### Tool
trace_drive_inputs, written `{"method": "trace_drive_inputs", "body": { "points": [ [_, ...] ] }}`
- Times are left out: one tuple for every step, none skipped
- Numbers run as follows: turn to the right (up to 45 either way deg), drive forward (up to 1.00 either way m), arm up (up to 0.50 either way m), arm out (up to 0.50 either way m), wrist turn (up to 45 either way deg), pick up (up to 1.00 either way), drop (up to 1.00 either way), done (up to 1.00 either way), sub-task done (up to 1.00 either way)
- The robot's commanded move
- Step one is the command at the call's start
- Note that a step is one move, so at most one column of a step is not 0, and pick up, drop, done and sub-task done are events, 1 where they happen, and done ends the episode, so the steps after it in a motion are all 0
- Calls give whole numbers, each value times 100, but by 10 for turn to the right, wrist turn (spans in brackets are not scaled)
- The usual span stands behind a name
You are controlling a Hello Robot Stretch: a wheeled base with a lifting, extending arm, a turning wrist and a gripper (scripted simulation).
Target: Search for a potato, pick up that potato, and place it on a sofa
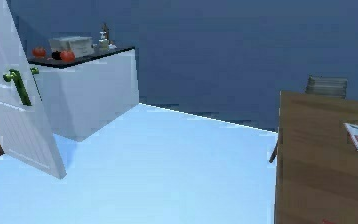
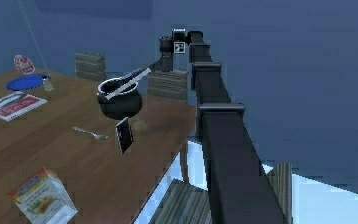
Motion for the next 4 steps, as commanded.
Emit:
{"method": "trace_drive_inputs", "body": {
  "points": [
    [0, 0, 0, 0, 450, 0, 0, 0, 0],
    [0, 0, -28, 0, 0, 0, 0, 0, 0],
    [0, 0, 0, 0, 0, 100, 0, 0, 0],
    [0, 0, 10, 0, 0, 0, 0, 0, 0]
  ]
}}
